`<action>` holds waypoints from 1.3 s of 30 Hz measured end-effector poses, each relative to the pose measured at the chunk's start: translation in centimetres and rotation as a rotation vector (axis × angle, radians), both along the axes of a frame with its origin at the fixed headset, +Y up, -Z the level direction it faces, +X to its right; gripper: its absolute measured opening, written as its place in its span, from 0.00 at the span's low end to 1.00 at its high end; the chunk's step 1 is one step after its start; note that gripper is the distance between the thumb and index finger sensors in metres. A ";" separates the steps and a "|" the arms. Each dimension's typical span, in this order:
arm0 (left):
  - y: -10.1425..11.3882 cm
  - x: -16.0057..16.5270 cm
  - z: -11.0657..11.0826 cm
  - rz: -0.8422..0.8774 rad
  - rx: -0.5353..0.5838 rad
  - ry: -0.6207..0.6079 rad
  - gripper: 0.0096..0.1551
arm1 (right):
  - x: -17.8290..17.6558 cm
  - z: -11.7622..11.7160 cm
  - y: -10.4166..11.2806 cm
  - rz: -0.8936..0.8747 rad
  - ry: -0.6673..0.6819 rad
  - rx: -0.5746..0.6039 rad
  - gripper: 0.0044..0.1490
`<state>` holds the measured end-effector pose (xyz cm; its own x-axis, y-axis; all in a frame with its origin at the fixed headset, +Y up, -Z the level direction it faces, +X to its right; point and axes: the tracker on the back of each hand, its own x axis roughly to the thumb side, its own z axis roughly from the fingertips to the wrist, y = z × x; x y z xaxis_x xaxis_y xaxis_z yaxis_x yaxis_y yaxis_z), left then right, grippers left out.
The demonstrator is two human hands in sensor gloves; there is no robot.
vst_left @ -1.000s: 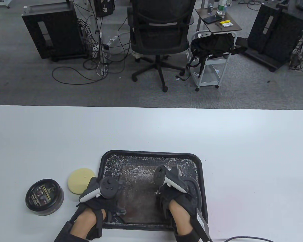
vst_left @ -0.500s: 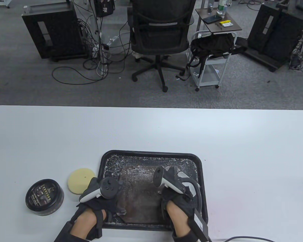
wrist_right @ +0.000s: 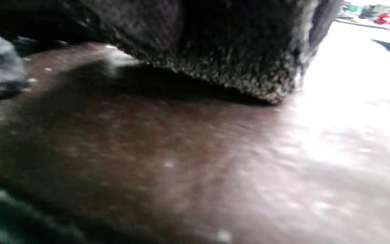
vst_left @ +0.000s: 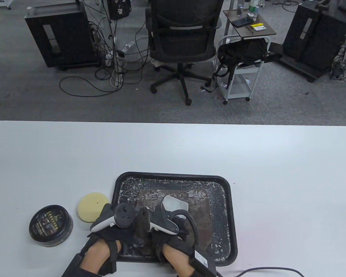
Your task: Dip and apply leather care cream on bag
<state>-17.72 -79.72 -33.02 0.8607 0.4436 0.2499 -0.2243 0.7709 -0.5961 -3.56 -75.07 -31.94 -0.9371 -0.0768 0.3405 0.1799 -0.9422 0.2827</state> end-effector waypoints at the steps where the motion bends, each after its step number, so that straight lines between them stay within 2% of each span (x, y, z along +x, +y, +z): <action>1: 0.0 0.0 0.0 0.004 -0.001 0.001 0.66 | -0.3 0.1 -0.1 -0.017 0.020 -0.001 0.36; 3: -0.1 0.0 0.0 0.011 -0.002 0.001 0.67 | -1.0 0.5 -0.2 -0.066 0.045 -0.008 0.36; 6: -0.1 0.0 0.0 0.006 0.000 -0.008 0.68 | -1.9 1.0 -0.6 -0.219 0.155 -0.069 0.37; 7: -0.1 0.0 0.0 0.005 0.001 -0.012 0.68 | -1.9 1.1 -0.6 -0.219 0.135 -0.055 0.37; 9: -0.2 -0.1 0.0 0.008 -0.004 -0.018 0.69 | -1.8 1.1 -0.5 -0.184 0.182 -0.044 0.36; 14: -0.2 0.0 0.1 0.001 -0.007 -0.013 0.69 | -1.1 0.8 -0.2 -0.206 0.201 -0.121 0.35; 19: -0.2 0.0 0.2 -0.012 -0.004 -0.011 0.68 | -0.2 0.8 0.7 -0.072 0.111 -0.182 0.35; 23: -0.1 -0.1 0.2 -0.015 -0.003 -0.006 0.68 | 1.0 0.2 1.1 -0.036 0.032 -0.235 0.35; 29: -0.1 0.0 0.2 -0.015 -0.008 -0.005 0.66 | 4.1 -0.7 1.5 -0.052 -0.065 -0.285 0.34; 39: -0.1 0.0 0.1 -0.018 -0.022 -0.011 0.61 | 9.5 -0.7 1.7 -0.119 -0.131 -0.274 0.33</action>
